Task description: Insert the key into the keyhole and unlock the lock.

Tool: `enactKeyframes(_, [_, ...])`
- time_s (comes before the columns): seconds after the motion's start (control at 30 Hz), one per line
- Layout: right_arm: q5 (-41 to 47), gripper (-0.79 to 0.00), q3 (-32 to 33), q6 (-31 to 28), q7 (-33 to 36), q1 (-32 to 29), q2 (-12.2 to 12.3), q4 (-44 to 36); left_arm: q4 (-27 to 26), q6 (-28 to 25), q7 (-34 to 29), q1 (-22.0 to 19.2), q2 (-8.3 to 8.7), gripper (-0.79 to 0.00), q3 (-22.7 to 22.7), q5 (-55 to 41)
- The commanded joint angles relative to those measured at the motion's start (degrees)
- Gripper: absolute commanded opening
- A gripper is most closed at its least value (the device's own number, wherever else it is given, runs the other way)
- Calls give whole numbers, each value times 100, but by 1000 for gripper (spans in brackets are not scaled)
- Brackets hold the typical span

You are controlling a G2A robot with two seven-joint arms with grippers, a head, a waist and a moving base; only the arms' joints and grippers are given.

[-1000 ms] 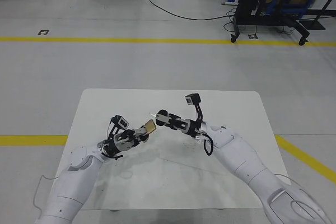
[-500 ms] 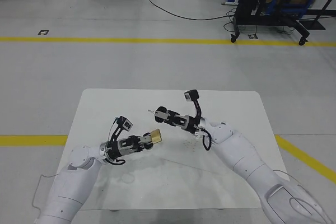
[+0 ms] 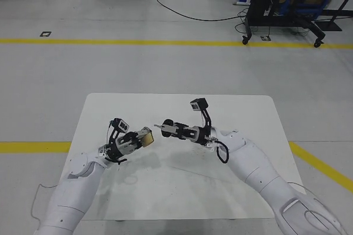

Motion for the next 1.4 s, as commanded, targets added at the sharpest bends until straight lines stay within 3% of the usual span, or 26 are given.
enactKeyframes(0.0, [-36,-785,82,-55,-57,-31,20,-38,-1,-3,-1,-1,0,-785,2,31])
enactKeyframes(0.13, [-36,-785,82,-55,-57,-31,20,-38,-10,18,34,8,-2,-785,6,22])
enactKeyframes(0.3, [25,-785,85,20,-112,-68,18,-40,-354,792,917,-68,25,-785,115,917])
enactKeyframes(0.33, [344,-785,62,320,-201,-186,6,-148,-411,914,1019,-99,28,-785,127,1024])
enactKeyframes(0.37, [1002,-785,56,1114,-39,-348,15,-442,-484,1289,1147,-154,28,-785,185,1125])
enactKeyframes(0.43, [556,-785,401,1258,-99,-430,153,-550,-604,1726,1231,-319,29,-785,260,1297])
enactKeyframes(0.57, [-439,-785,1067,2281,-562,-1076,454,-1457,-643,2262,1287,-653,1,-785,445,1393])
enactKeyframes(0.67, [-775,-785,1556,3059,-649,-1686,643,-2371,-655,1985,1522,-786,-17,-785,544,1723])
enactKeyframes(0.93, [-775,-785,1556,3059,-649,-1686,643,-2371,-655,1985,1522,-786,-17,-785,544,1723])
enactKeyframes(1.07, [-775,-785,1556,3059,-649,-1686,643,-2371,-746,1991,2026,-408,-24,-785,499,1599])
enactKeyframes(1.17, [-1235,-785,1444,3142,-883,-1767,636,-2521,-874,2001,2419,-168,-20,-785,439,1622])
enactKeyframes(1.37, [-2361,-785,1286,3872,-1858,-1997,627,-2731,-962,2292,2596,-163,2,-785,312,1699])
